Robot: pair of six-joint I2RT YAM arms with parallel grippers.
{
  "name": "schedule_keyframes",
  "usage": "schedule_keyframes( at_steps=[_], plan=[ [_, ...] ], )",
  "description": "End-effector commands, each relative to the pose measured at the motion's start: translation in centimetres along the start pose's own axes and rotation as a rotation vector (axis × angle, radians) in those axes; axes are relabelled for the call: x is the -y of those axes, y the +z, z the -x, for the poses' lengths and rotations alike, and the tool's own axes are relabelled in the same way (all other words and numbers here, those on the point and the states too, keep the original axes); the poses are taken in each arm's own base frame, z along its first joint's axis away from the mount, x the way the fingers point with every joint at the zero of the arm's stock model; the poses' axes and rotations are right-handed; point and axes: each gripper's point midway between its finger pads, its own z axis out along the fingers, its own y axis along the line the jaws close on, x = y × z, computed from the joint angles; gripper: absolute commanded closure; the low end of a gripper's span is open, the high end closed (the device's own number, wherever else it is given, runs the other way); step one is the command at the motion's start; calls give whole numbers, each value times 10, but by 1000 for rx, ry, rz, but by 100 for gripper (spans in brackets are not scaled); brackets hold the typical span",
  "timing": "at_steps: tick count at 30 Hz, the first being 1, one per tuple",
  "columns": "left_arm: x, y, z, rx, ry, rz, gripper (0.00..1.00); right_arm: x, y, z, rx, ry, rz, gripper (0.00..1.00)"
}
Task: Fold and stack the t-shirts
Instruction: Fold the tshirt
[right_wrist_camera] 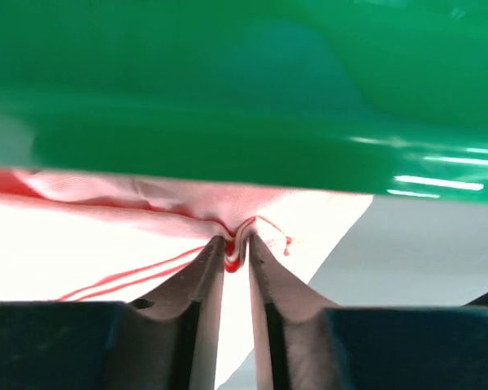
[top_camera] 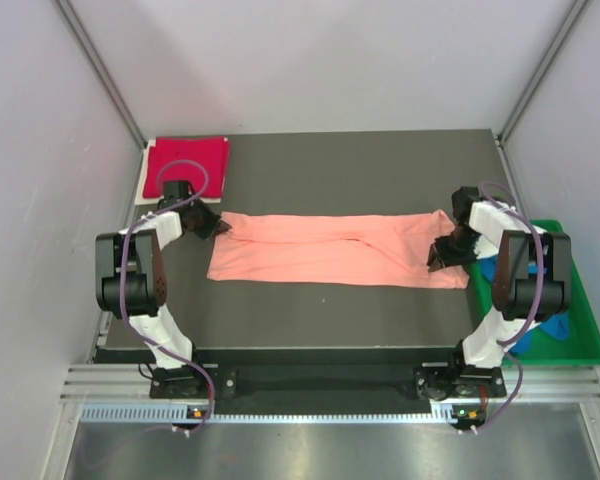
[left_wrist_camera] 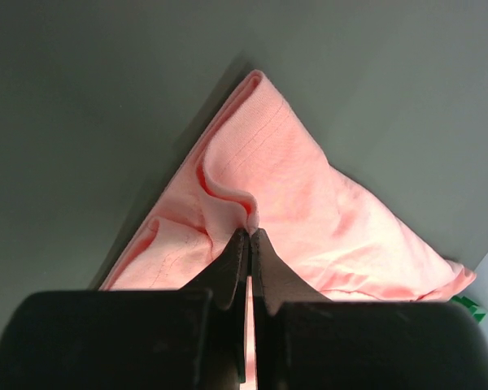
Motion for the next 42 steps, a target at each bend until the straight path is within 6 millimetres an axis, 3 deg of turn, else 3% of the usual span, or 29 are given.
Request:
schedule_keyframes(
  at_steps=[1,2,4,20,21,24,29,31,33,40,42],
  plan=[
    [5,-1,7,31,19,-13,100,-12,-23,13,91,-62,75,80],
    [6,-1,7,30,18,-14,100,-14,-23,13,97,-69,86,83],
    [4,0,5,23,15,-11,100,-15,-23,13,100,-84,101,100],
    [10,-3,6,33,17,-24,100,-26,-27,3,78,-176,175,100],
    [10,-3,5,33,18,-24,100,-23,-24,0,62,-182,167,99],
    [9,-1,2,28,18,-19,100,-15,-11,-13,-14,-185,130,85],
    [6,-1,-1,25,24,-8,100,-5,-2,-14,-21,-179,90,83],
    [7,-1,0,27,26,-11,100,-4,-3,-14,-20,-180,93,86],
    [7,-1,0,26,24,-10,100,-8,-7,-12,-9,-179,106,100],
    [15,-3,10,40,23,-9,100,-26,-44,15,146,-203,159,100],
    [20,-3,15,48,18,-11,100,-39,-57,22,187,-233,208,100]
  ],
)
